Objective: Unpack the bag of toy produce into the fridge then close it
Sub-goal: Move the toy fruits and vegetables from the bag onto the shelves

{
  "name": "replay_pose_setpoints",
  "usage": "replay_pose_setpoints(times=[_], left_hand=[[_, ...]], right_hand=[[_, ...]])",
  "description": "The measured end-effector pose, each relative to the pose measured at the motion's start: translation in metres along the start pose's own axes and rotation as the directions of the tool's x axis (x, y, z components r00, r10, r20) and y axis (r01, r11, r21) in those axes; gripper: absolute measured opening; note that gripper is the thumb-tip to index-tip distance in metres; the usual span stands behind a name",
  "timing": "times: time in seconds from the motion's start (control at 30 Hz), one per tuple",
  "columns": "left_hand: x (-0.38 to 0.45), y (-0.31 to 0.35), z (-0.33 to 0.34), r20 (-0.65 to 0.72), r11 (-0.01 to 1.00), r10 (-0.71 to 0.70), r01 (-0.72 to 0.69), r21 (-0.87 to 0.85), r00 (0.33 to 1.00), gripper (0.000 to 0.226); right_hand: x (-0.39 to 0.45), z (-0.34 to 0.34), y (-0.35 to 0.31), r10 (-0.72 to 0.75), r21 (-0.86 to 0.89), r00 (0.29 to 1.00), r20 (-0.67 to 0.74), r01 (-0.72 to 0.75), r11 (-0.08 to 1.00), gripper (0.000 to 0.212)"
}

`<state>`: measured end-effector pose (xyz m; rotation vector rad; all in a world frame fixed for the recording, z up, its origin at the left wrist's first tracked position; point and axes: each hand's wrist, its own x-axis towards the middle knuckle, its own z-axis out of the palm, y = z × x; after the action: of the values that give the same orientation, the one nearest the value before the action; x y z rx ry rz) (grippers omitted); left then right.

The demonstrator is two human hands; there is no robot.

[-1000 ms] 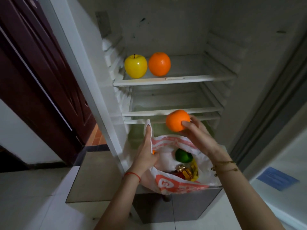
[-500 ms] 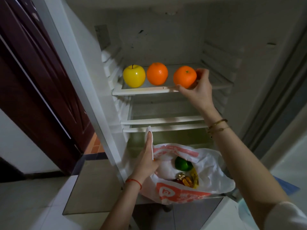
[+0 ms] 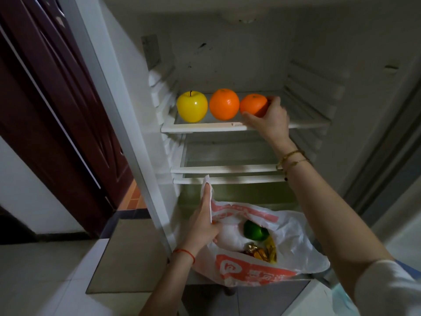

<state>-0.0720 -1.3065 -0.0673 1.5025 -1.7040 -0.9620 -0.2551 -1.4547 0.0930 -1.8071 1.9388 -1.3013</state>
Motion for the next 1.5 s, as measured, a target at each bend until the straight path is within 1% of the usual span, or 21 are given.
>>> replay_pose_setpoints(times=[0.07, 0.1, 0.13, 0.2, 0.23, 0.27, 0.33, 0.4, 0.43, 0.5, 0.57, 0.63, 0.73, 0.8, 0.9, 0.97, 1.17, 1.27, 1.37, 1.4, 1.5], left_hand=[[-0.001, 0.000, 0.000, -0.002, 1.000, 0.004, -0.004, -0.002, 1.000, 0.120], [-0.002, 0.000, -0.001, -0.001, 1.000, 0.007, -0.007, -0.003, 1.000, 0.119], [-0.004, 0.000, -0.001, 0.004, 1.000, 0.011, -0.011, -0.008, 1.000, 0.119], [-0.008, 0.001, -0.002, 0.015, 0.999, 0.029, -0.029, -0.023, 0.999, 0.117], [-0.010, 0.001, -0.002, 0.021, 0.999, 0.039, -0.038, -0.033, 0.999, 0.115], [-0.013, 0.001, -0.002, 0.026, 0.998, 0.044, -0.042, -0.045, 0.999, 0.113], [-0.018, 0.000, -0.003, 0.020, 0.998, 0.045, -0.044, -0.044, 0.999, 0.109], [-0.023, 0.000, -0.001, 0.001, 0.999, 0.034, -0.034, 0.006, 0.999, 0.107], [-0.026, -0.001, 0.000, -0.008, 0.999, 0.028, -0.028, 0.041, 1.000, 0.106], [-0.034, 0.000, 0.002, -0.011, 0.995, 0.010, -0.009, 0.100, 1.000, 0.103], [-0.042, 0.001, 0.003, 0.003, 0.991, 0.000, 0.000, 0.136, 1.000, 0.103], [-0.048, -0.001, 0.003, 0.023, 0.990, 0.003, -0.006, 0.144, 1.000, 0.104], [-0.054, -0.007, 0.006, 0.015, 0.990, 0.012, -0.014, 0.143, 1.000, 0.107], [-0.057, -0.010, 0.008, -0.015, 0.987, 0.028, -0.025, 0.157, 0.999, 0.111], [-0.060, -0.016, 0.008, -0.050, 0.985, 0.046, -0.037, 0.169, 0.998, 0.114], [-0.060, -0.019, 0.008, -0.063, 0.984, 0.044, -0.032, 0.177, 0.997, 0.114], [-0.064, -0.023, 0.005, -0.045, 0.984, 0.027, -0.019, 0.176, 0.999, 0.112], [-0.064, -0.024, 0.003, -0.052, 0.988, 0.012, -0.003, 0.156, 0.999, 0.112], [-0.063, -0.020, 0.002, -0.066, 0.991, 0.018, -0.009, 0.132, 0.998, 0.110], [-0.063, -0.019, 0.001, -0.065, 0.993, 0.023, -0.015, 0.116, 0.998, 0.110], [-0.059, -0.015, -0.003, -0.055, 0.997, 0.032, -0.028, 0.077, 0.998, 0.109]], right_hand=[[-0.004, -0.002, 0.002, 0.008, 0.056, 1.000, -0.019, -0.007, 0.998, 0.085], [-0.009, -0.003, 0.003, -0.001, 0.083, 0.998, -0.064, 0.006, 0.997, 0.081], [-0.017, -0.005, 0.004, -0.030, 0.101, 0.990, -0.139, 0.044, 0.994, 0.073], [-0.038, -0.009, 0.009, -0.139, 0.136, 0.944, -0.300, 0.187, 0.973, 0.046], [-0.052, -0.011, 0.011, -0.190, 0.175, 0.927, -0.324, 0.256, 0.951, 0.033], [-0.068, -0.010, 0.015, -0.228, 0.221, 0.928, -0.293, 0.298, 0.929, 0.025], [-0.103, -0.005, 0.027, -0.284, 0.267, 0.952, -0.115, 0.305, 0.914, 0.022], [-0.136, 0.009, 0.049, -0.299, 0.259, 0.945, 0.134, 0.258, 0.931, 0.029], [-0.151, 0.017, 0.061, -0.294, 0.233, 0.920, 0.260, 0.236, 0.943, 0.030], [-0.174, 0.035, 0.086, -0.249, 0.142, 0.838, 0.486, 0.205, 0.968, 0.025], [-0.193, 0.053, 0.110, -0.139, 0.001, 0.741, 0.657, 0.183, 0.983, 0.021], [-0.211, 0.071, 0.133, -0.036, -0.132, 0.690, 0.723, 0.190, 0.973, 0.025], [-0.235, 0.091, 0.153, 0.124, -0.221, 0.598, 0.792, 0.090, 0.971, 0.042], [-0.246, 0.100, 0.156, 0.130, -0.233, 0.550, 0.825, 0.121, 0.965, 0.045], [-0.257, 0.110, 0.149, 0.073, -0.218, 0.451, 0.890, 0.278, 0.935, 0.042], [-0.263, 0.118, 0.147, 0.020, -0.180, 0.410, 0.912, 0.354, 0.918, 0.037], [-0.274, 0.134, 0.153, 0.049, -0.214, 0.424, 0.904, 0.350, 0.912, 0.032], [-0.270, 0.136, 0.159, 0.049, -0.183, 0.401, 0.915, 0.302, 0.936, 0.036], [-0.264, 0.131, 0.161, 0.090, -0.147, 0.371, 0.924, 0.126, 0.981, 0.051], [-0.261, 0.128, 0.159, 0.085, -0.118, 0.376, 0.923, 0.066, 0.991, 0.052], [-0.244, 0.115, 0.152, 0.078, -0.045, 0.471, 0.879, -0.081, 0.996, 0.044]])
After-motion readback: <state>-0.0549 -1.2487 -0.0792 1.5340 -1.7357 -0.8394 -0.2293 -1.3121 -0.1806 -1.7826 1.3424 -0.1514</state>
